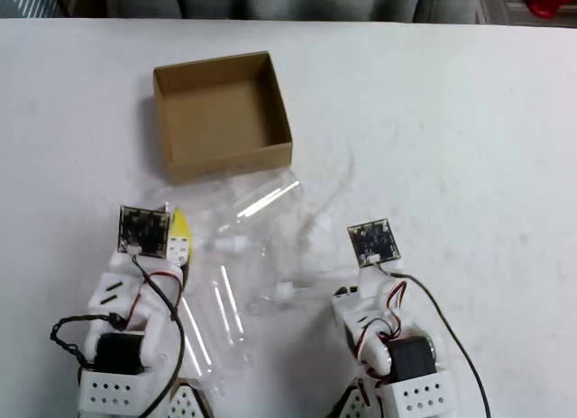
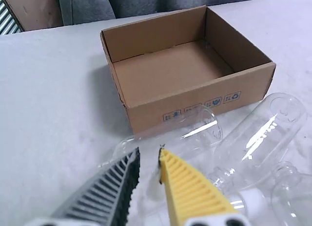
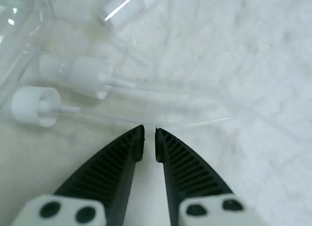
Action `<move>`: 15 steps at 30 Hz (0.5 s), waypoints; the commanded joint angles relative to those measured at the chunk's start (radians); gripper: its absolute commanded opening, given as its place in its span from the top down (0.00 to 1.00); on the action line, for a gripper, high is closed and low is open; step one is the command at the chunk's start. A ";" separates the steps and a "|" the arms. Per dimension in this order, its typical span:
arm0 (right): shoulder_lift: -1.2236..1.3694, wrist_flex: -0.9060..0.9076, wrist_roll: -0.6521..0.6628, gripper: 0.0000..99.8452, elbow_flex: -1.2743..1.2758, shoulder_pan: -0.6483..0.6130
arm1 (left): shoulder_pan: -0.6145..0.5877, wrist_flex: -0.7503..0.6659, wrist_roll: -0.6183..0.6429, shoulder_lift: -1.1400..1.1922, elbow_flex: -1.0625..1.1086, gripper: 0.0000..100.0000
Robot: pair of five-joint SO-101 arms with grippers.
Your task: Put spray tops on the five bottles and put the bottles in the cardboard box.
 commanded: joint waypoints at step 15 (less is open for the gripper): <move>-0.012 0.007 0.012 0.98 0.012 0.058 | -0.008 0.137 0.008 -0.021 -0.038 0.92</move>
